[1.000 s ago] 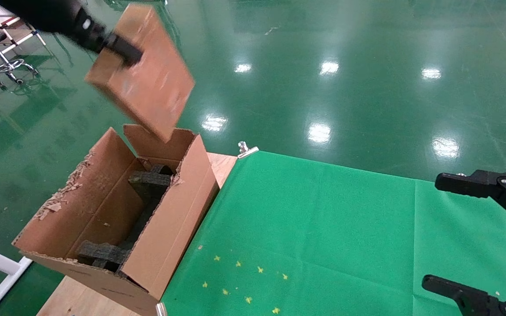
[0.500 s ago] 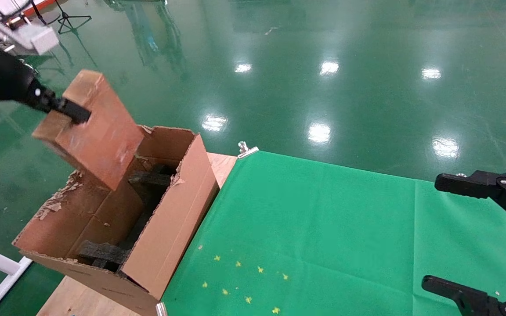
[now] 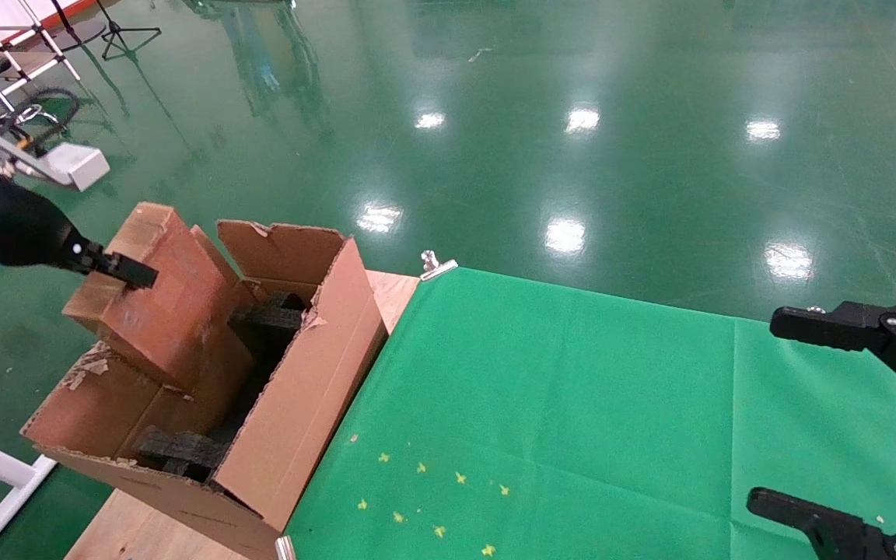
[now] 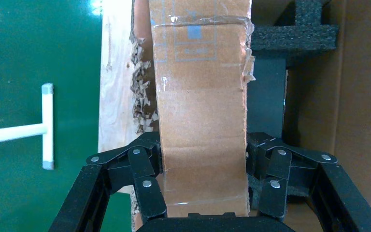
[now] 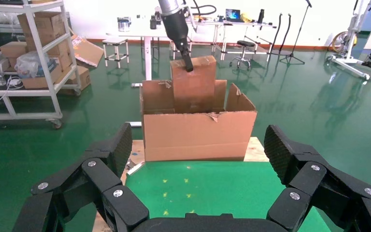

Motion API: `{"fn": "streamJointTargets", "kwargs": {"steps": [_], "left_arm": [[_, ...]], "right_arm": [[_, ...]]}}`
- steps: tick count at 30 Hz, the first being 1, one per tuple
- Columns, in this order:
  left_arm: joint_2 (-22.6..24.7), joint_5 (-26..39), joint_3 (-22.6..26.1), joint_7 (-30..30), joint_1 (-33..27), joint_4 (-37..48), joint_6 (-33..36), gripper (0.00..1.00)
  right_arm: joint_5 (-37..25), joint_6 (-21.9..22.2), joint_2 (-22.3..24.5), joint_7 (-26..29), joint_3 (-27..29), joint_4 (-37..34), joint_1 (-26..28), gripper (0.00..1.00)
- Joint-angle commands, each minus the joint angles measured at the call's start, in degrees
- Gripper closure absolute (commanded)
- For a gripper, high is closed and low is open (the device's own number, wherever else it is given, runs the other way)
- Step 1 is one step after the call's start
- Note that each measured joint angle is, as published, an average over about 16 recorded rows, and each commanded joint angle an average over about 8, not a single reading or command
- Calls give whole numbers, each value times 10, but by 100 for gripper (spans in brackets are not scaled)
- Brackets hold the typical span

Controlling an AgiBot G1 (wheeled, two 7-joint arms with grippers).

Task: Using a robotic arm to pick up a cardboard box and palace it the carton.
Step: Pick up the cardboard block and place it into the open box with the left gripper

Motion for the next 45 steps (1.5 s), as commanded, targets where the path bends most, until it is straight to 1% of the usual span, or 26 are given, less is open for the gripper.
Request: {"fn": "streamJointTargets", "kwargs": {"steps": [1, 14, 24, 38, 45], "left_arm": [[-4, -5, -3, 4, 14, 7, -9, 100], [-10, -18, -11, 37, 60, 25, -36, 100], [-11, -25, -16, 57, 94, 33, -72, 100], [-6, -49, -32, 56, 161, 42, -140, 100], [1, -61, -40, 52, 191, 42, -157, 100]], "right_arm": [[0, 0, 0, 0, 0, 0, 0, 0], [0, 0, 0, 0, 0, 0, 0, 0], [0, 0, 0, 0, 0, 0, 0, 0], [0, 0, 0, 0, 0, 0, 0, 0], [0, 0, 0, 0, 0, 0, 0, 0]]}}
